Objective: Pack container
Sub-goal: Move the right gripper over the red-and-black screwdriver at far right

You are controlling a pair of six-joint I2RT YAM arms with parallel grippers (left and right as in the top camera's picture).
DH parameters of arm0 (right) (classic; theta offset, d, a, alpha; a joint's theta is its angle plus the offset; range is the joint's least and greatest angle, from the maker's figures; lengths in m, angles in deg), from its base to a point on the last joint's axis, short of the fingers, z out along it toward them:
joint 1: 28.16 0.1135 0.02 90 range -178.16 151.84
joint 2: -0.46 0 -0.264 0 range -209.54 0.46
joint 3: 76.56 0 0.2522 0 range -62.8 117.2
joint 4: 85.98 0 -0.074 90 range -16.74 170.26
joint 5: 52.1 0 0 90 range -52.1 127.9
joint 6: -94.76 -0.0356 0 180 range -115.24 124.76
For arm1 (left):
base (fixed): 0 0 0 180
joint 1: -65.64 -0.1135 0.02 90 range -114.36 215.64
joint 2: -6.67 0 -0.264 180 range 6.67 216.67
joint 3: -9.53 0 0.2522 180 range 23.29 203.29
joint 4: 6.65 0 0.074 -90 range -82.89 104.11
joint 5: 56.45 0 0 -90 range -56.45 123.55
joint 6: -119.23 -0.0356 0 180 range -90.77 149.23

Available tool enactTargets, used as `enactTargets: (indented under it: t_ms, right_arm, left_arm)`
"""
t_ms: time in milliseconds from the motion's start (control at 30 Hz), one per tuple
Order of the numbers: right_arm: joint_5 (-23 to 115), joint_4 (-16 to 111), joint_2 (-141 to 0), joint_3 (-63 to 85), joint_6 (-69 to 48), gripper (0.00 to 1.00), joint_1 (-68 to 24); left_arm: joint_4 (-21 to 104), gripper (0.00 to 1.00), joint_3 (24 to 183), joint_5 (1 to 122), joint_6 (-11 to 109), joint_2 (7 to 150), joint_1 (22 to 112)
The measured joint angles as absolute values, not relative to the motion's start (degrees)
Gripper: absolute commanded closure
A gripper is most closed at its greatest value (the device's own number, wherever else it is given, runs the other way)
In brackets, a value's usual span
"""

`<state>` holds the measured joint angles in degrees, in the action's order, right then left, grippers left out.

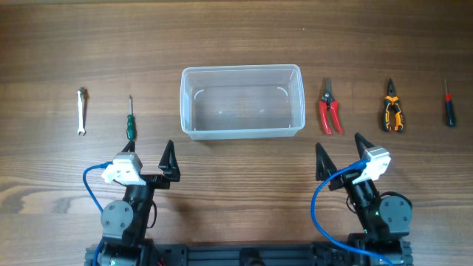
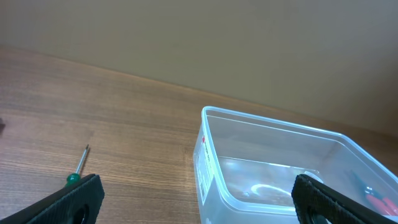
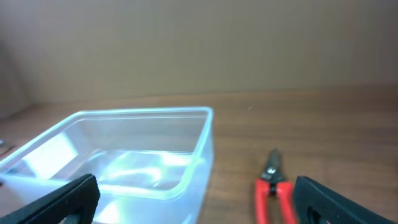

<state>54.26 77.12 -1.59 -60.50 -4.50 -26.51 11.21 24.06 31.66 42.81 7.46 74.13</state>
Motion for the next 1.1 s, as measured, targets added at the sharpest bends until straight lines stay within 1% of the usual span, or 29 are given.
enactTargets:
  t_ms: [233,333,467,533,633,733,833,1000,1100]
  right_arm:
    - [52.38,67.15,-6.33,-47.03,-4.24,0.00,-26.51]
    - [46.68,62.56,-13.45,-37.37,-2.38,0.00,-26.49]
    - [36.23,57.25,-27.07,-23.71,1.01,0.00,-26.55]
    - [31.79,50.81,-35.03,-14.86,3.37,0.00,-27.23]
    - [29.15,40.40,-44.58,-3.62,5.42,0.00,-29.75]
    - [30.20,32.51,-53.61,6.76,7.76,0.00,-34.93]
    - [38.04,25.15,-62.74,17.10,11.41,0.00,-44.02]
    - [48.73,18.11,-75.94,30.01,16.94,0.00,-59.38]
    - [51.51,14.61,-83.03,36.70,20.00,0.00,-65.92]
  left_arm:
    - [11.21,0.00,24.06,31.66,42.81,7.46,74.13]
    - [11.27,0.00,24.06,31.66,42.81,7.46,74.13]
    - [11.25,0.00,24.02,31.66,42.81,7.46,74.13]
    - [11.21,0.00,24.02,31.66,42.79,7.46,74.13]
    - [11.25,0.00,23.98,31.66,42.81,7.46,74.13]
    - [11.21,0.00,23.98,31.66,42.81,7.46,74.13]
    - [11.23,0.00,23.98,31.66,42.81,7.44,74.13]
    - [11.21,0.00,23.95,31.66,42.81,7.46,74.13]
    - [11.23,0.00,23.95,31.66,42.79,7.46,74.13]
